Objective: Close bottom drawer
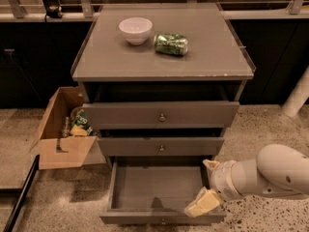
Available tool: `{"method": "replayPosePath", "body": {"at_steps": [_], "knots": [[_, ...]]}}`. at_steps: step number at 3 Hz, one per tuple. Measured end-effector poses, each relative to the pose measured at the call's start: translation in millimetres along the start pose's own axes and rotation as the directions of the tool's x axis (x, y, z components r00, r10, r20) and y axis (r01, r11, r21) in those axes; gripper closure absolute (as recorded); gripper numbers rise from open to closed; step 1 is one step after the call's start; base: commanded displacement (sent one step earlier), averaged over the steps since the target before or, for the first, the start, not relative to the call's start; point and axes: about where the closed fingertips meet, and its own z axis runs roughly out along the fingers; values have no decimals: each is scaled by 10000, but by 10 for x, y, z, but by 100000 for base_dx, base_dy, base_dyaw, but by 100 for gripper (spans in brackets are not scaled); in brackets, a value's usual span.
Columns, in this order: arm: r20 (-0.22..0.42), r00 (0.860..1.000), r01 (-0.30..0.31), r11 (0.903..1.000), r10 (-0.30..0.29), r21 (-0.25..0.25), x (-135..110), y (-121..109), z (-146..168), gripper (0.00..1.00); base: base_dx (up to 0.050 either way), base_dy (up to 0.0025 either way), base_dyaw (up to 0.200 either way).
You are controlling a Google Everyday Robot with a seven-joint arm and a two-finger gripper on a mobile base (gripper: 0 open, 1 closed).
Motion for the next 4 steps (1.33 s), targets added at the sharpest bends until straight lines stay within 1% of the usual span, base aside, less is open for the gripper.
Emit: {"method": "replayPosePath", "body": {"at_steps": [1,2,3,4], "knots": [[76,10000,-7,10000,7,-20,7,5,12,0,0,0,0],[1208,9926,-99,9994,138,-330,105,69,179,0,0,0,0],[2151,9753,-415,9980,510,-485,265,126,441,0,0,0,0],[2677,9606,-702,9971,753,-288,383,162,676,0,0,0,0]]}}
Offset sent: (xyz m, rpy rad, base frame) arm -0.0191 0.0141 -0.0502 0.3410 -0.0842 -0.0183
